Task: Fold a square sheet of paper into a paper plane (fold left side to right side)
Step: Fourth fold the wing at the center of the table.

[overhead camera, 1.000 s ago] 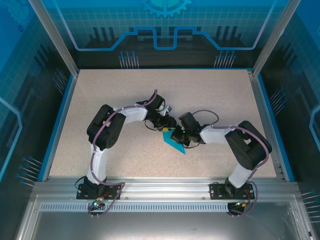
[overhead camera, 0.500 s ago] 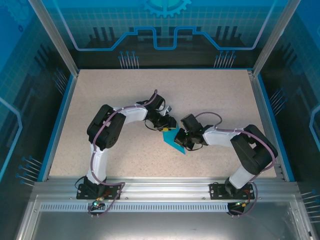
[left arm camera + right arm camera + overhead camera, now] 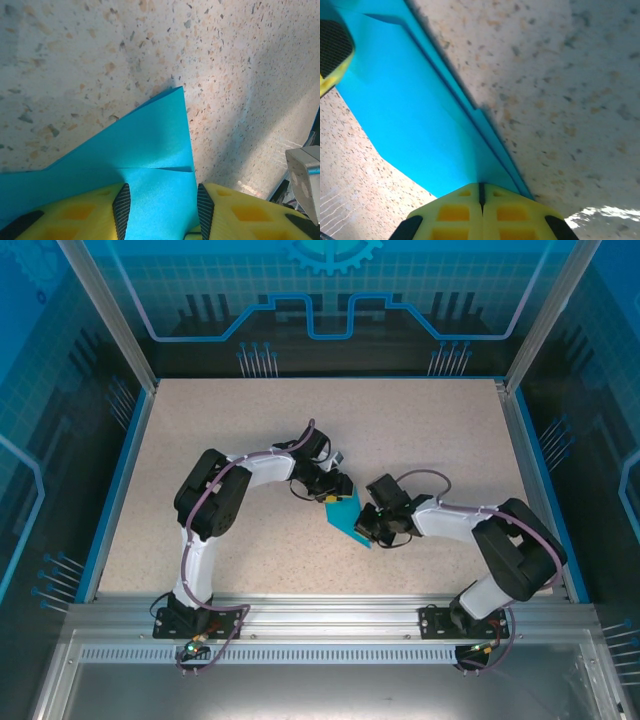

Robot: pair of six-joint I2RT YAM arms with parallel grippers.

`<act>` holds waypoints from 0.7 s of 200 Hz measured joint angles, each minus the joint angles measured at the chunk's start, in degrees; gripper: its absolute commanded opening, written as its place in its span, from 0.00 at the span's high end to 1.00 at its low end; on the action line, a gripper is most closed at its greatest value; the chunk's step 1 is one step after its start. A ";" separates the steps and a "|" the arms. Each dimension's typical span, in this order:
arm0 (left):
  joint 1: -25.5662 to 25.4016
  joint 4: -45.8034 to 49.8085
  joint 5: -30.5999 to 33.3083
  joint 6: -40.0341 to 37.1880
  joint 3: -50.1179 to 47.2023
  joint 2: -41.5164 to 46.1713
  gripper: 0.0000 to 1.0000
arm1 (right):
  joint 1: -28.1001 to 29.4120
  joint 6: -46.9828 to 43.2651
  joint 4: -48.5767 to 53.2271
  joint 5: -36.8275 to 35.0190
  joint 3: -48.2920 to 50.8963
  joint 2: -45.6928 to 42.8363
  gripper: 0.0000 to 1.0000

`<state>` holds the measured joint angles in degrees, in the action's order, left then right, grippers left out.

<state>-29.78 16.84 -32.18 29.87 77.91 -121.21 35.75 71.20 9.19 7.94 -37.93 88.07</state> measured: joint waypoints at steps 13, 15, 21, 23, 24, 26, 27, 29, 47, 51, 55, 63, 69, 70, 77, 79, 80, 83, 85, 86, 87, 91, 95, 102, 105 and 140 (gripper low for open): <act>0.00 0.09 0.00 0.02 0.07 -0.04 0.55 | 0.24 0.57 0.33 -0.26 0.98 -1.14 1.00; 0.00 0.11 0.00 0.02 0.07 -0.07 0.55 | 0.26 0.61 0.35 -0.31 1.20 -1.33 1.00; 0.00 0.15 0.00 0.02 0.09 -0.09 0.55 | 0.33 0.85 0.44 -0.37 1.70 -1.90 1.00; 0.00 0.17 -0.02 0.02 0.11 -0.09 0.55 | 0.33 0.87 0.46 -0.39 1.92 -2.12 1.00; 0.00 0.17 -0.02 0.02 0.11 -0.09 0.55 | 0.33 0.90 0.48 -0.42 1.99 -2.19 1.00; 0.00 0.22 -0.02 0.02 0.15 -0.11 0.55 | 0.33 1.05 0.46 -0.46 2.19 -2.40 1.00; 0.00 0.22 -0.02 0.02 0.17 -0.13 0.55 | 0.33 1.07 0.46 -0.48 2.25 -2.47 1.00; 0.00 0.26 -0.02 0.04 0.20 -0.15 0.55 | 0.35 1.07 0.48 -0.46 2.43 -2.71 1.00; 0.00 0.48 -0.02 0.13 0.39 -0.24 0.55 | 0.35 1.49 1.22 -0.57 3.65 -4.33 1.00; 0.00 0.48 -0.02 0.15 0.39 -0.26 0.55 | 0.37 1.60 1.51 -0.63 3.91 -4.74 1.00; 0.00 0.48 -0.02 0.15 0.39 -0.24 0.55 | 0.37 1.73 1.68 -0.70 4.15 -5.07 1.00; 0.00 0.48 -0.02 0.17 0.39 -0.26 0.55 | 0.44 1.95 2.10 -0.76 4.68 -5.84 1.00; 0.00 0.48 -0.02 0.17 0.39 -0.26 0.55 | 0.57 2.19 2.23 -0.98 5.16 -6.45 1.00; 0.00 0.48 -0.02 0.17 0.39 -0.26 0.55 | 0.61 2.25 2.34 -1.01 5.27 -6.58 1.00; 0.00 0.52 -0.04 0.17 0.44 -0.24 0.54 | 0.79 2.56 2.67 -1.27 5.75 -7.37 1.00; 0.00 0.59 -0.04 0.17 0.46 -0.26 0.54 | 0.83 2.64 2.93 -1.38 5.92 -7.67 1.00; 0.00 0.61 -0.02 0.17 0.48 -0.26 0.54 | 0.87 2.69 2.95 -1.40 5.99 -7.78 1.00; 0.00 0.66 -0.02 0.17 0.52 -0.26 0.54 | 0.98 2.84 3.19 -1.55 6.23 -8.13 1.00; 0.00 0.70 -0.02 0.17 0.57 -0.26 0.54 | 1.03 2.89 3.45 -1.60 6.43 -8.48 1.00; 0.00 0.72 -0.02 0.17 0.59 -0.26 0.54 | 1.03 2.95 3.52 -1.60 6.49 -8.59 1.00; 0.00 0.76 -0.02 0.17 0.61 -0.28 0.54 | 1.07 3.04 3.65 -1.66 6.58 -8.79 1.00; 0.00 0.87 -0.02 0.17 0.72 -0.33 0.54 | 1.18 3.08 4.11 -1.77 6.88 -9.31 1.00; 0.00 0.96 -0.02 0.17 0.81 -0.37 0.54 | 1.33 3.21 4.63 -1.99 7.23 -9.92 1.00; 0.00 1.14 -0.04 0.17 0.94 -0.39 0.53 | 1.44 3.28 5.68 -2.12 7.56 -10.86 1.00; 0.00 1.29 -0.02 0.17 1.07 -0.42 0.53 | 1.51 3.34 6.32 -2.21 7.65 -11.34 1.00; -0.11 2.58 -0.11 0.17 2.36 -0.57 0.44 | 1.70 0.39 12.94 -4.98 7.61 -17.11 0.72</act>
<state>-29.89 19.42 -32.29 30.04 80.27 -121.78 37.45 71.59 22.13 2.96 -30.33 70.96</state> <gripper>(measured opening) 0.532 0.197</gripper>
